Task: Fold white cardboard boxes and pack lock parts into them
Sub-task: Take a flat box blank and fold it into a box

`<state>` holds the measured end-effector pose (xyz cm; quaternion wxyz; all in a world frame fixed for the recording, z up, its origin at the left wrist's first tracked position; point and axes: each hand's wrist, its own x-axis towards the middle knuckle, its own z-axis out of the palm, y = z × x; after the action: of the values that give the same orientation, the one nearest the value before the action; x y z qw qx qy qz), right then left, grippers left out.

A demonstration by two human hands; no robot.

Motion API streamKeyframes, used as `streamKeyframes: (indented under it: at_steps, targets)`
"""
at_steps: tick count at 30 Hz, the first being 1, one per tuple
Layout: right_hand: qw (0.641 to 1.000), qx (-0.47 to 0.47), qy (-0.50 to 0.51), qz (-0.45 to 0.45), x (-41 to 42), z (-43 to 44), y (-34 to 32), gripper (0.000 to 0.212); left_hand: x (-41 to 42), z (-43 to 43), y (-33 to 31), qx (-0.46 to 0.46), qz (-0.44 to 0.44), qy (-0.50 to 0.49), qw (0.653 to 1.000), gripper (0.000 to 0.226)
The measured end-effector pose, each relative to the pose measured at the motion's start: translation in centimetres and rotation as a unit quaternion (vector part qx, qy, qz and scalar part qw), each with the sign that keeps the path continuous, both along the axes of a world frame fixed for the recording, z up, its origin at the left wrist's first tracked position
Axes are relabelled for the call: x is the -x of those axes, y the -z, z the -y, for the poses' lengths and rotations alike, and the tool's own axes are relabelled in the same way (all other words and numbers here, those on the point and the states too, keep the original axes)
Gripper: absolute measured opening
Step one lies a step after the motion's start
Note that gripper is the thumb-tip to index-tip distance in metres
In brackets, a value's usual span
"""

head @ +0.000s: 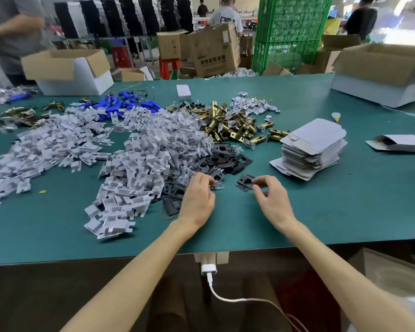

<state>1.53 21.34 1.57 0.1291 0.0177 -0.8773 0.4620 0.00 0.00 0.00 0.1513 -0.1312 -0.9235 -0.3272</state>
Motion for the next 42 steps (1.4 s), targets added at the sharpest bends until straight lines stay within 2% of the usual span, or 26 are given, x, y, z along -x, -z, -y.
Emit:
streamKeyframes:
  at_steps: [3,4,7,9,10,12,14,16,18,21,25,27,29,32,34,35,36,38,39,40,42]
  targets:
    - [0.999,-0.023,0.011,0.030,0.5,0.2,0.6,0.010,1.3,-0.6,0.4,0.082,-0.022,-0.061,0.995,0.029]
    - [0.999,-0.034,0.005,0.035,0.5,0.3,0.7,0.009,1.5,-0.8,0.5,0.098,-0.004,-0.084,0.992,0.031]
    - [0.997,-0.074,0.018,-0.035,1.7,-0.3,-0.3,0.013,2.0,-1.0,1.1,0.132,0.018,-0.118,0.984,0.035]
    - [0.982,-0.133,0.087,-0.099,3.6,-1.4,-2.3,0.025,1.9,-1.1,1.2,0.155,0.005,-0.119,0.981,0.034]
    - [0.973,-0.170,0.118,-0.102,4.8,-2.1,-3.4,0.035,1.8,-1.2,1.3,0.160,-0.003,-0.120,0.980,0.035]
    - [0.956,-0.241,0.155,-0.060,6.9,-3.8,-5.2,0.054,1.6,-1.1,1.5,0.166,-0.014,-0.120,0.979,0.037]
    - [0.943,-0.291,0.163,0.002,8.6,-5.6,-5.9,0.063,1.5,-1.0,1.6,0.178,-0.024,-0.124,0.976,0.041]
    - [0.929,-0.326,0.161,0.071,9.4,-7.2,-6.0,0.064,1.5,-1.0,1.6,0.179,-0.030,-0.127,0.975,0.041]
    - [0.913,-0.369,0.155,0.076,9.5,-8.2,-5.9,0.053,1.5,-1.0,1.5,0.176,-0.030,-0.124,0.976,0.039]
    - [0.908,-0.398,0.134,0.001,9.1,-8.9,-5.8,0.013,1.6,-1.0,1.3,0.161,-0.020,-0.119,0.979,0.039]
    - [0.938,-0.305,0.146,-0.076,7.3,-8.9,-7.3,0.021,1.6,-0.9,1.2,0.136,-0.013,-0.109,0.985,0.041]
    - [0.941,-0.249,0.149,-0.173,5.9,-8.3,-7.9,0.022,1.6,-0.9,1.3,0.111,-0.021,-0.105,0.988,0.040]
    - [0.926,-0.234,0.099,-0.280,4.2,-6.9,-7.8,0.030,1.7,-0.8,1.3,0.072,-0.032,-0.102,0.992,0.037]
    - [0.906,-0.232,-0.006,-0.353,1.8,-4.0,-6.1,0.039,1.4,-0.6,0.6,-0.024,-0.064,-0.097,0.993,0.026]
    - [0.908,-0.220,-0.052,-0.354,0.2,-1.7,-4.1,0.039,1.1,-0.8,-0.2,-0.148,-0.048,-0.082,0.984,0.022]
    - [0.912,-0.207,-0.070,-0.348,-0.4,-0.5,-3.2,0.040,1.1,-1.1,-0.6,-0.248,0.004,-0.069,0.966,0.024]
    - [0.915,-0.193,-0.086,-0.343,-1.0,0.6,-2.4,0.040,1.2,-1.4,-1.3,-0.376,0.082,-0.048,0.922,0.029]
    - [0.922,-0.160,-0.113,-0.333,-1.8,2.6,-1.1,0.037,1.4,-1.8,-2.3,-0.602,0.236,0.025,0.763,0.047]
    - [0.926,-0.142,-0.130,-0.326,-2.2,3.4,-0.6,0.037,1.4,-1.7,-2.5,-0.658,0.292,0.062,0.691,0.059]
    - [0.927,-0.131,-0.147,-0.318,-2.5,4.0,-0.3,0.040,1.2,-1.4,-2.5,-0.686,0.337,0.093,0.638,0.070]
    - [0.924,-0.135,-0.177,-0.310,-3.0,5.1,0.3,0.041,0.7,-0.6,-1.9,-0.710,0.395,0.150,0.564,0.088]
